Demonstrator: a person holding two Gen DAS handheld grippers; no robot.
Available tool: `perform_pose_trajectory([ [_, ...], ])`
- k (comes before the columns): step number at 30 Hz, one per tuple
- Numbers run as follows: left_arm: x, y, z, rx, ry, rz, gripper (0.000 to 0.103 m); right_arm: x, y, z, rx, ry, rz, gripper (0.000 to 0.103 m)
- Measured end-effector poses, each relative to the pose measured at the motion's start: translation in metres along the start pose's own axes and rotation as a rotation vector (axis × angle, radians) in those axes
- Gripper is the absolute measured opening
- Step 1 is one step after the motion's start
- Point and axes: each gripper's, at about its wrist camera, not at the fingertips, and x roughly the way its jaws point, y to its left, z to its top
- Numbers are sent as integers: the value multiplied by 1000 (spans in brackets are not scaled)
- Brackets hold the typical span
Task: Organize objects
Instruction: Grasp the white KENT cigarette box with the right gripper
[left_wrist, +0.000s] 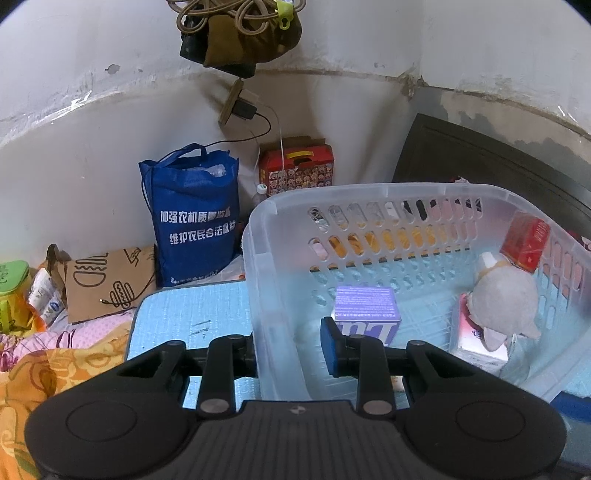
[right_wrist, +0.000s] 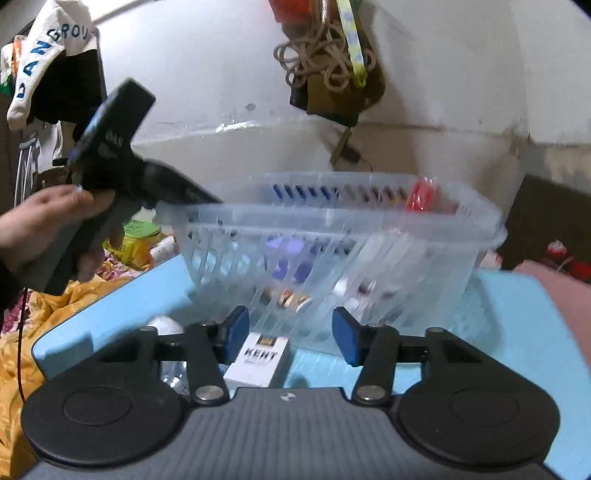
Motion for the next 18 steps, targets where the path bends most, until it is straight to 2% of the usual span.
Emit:
perform_pose_trajectory([
  [5,0,1,0,-2,-3,-3,33,23,-1,-11,60,102,24,54],
  [7,-1,1,-1,-2,-5,-6,33,29,2,-15,75,114,23,56],
  [12,-1,1,-2,-4,-8,-9,33,36,19,-25,49,162,34,61],
  [15,-2,0,-2,-3,-8,-11,33,39,32,-27,-11,155,-3,62],
  [17,-2,1,-2,-5,-10,-13,33,35,31,-30,7,140,12,58],
  [18,-2,1,-2,-6,-11,-13,33,32,29,-32,19,131,19,52],
])
